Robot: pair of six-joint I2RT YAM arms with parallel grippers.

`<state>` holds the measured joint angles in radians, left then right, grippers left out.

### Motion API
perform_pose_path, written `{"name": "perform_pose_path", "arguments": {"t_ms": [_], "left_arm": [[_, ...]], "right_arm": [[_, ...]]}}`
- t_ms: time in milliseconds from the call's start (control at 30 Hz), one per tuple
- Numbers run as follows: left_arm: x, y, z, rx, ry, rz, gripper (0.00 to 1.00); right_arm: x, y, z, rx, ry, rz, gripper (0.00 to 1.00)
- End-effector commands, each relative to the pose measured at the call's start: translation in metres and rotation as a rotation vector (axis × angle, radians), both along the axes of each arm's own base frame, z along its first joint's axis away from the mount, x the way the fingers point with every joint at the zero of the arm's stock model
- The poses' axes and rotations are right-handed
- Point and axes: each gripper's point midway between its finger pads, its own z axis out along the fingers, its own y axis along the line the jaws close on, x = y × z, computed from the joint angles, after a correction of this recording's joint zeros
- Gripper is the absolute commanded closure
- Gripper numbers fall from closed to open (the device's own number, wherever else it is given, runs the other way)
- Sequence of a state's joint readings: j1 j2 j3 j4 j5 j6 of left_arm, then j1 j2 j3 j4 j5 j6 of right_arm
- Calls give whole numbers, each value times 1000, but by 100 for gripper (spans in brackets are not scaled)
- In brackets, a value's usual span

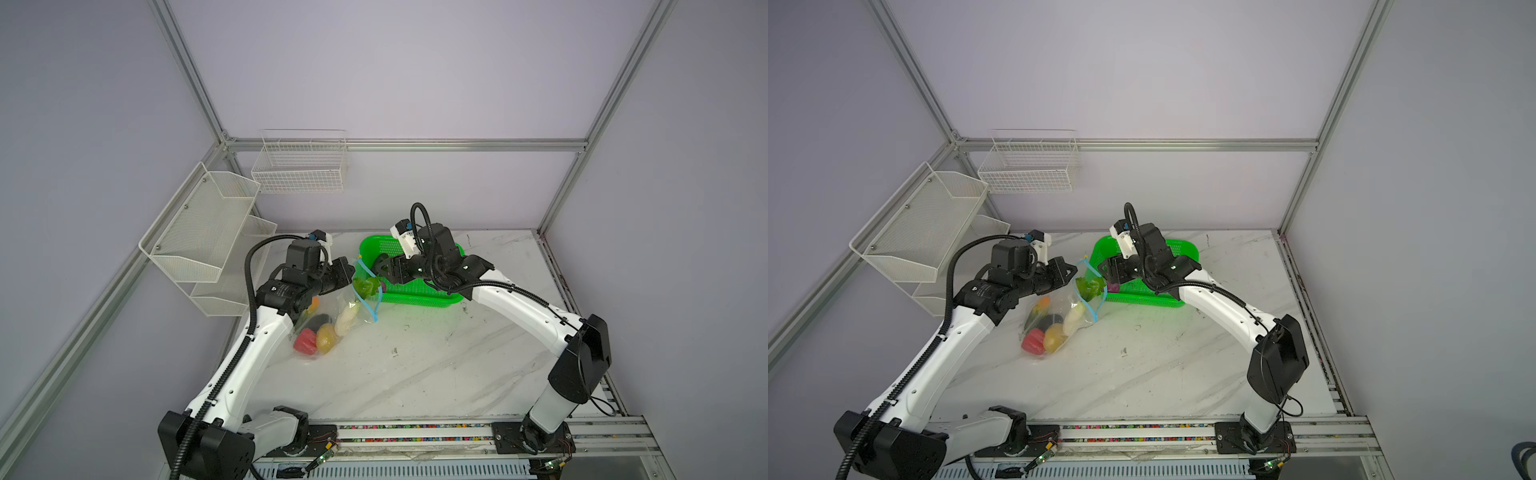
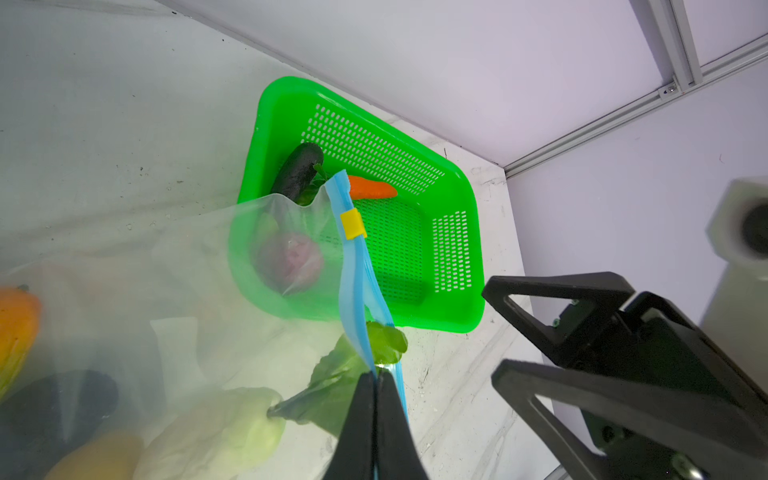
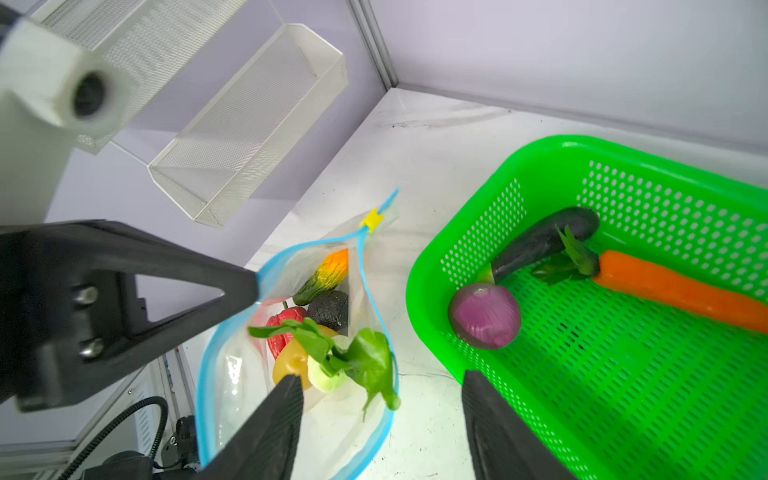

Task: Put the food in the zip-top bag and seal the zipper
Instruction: 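Lower the bok choy into the bag and open the right gripper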

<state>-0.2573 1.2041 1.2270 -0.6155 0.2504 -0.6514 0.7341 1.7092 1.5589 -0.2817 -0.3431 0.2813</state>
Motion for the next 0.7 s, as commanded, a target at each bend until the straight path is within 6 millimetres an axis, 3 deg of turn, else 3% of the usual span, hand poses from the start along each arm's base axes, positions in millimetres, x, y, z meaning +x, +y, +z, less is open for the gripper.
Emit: {"name": "perform_pose_path", "arguments": {"t_ms": [0, 200, 467, 667], "left_arm": [[0, -1, 42, -38, -105, -3, 100], [3, -2, 39, -42, -101, -6, 100], [3, -1, 38, -39, -103, -4, 100], [4, 0, 37, -36, -101, -3, 100]], "right_arm": [[-19, 4, -19, 65, 185, 17, 37], [-38, 8, -29, 158, 322, 42, 42], [-46, 20, -46, 208, 402, 102, 59], [-48, 27, -48, 237, 425, 137, 81]]}}
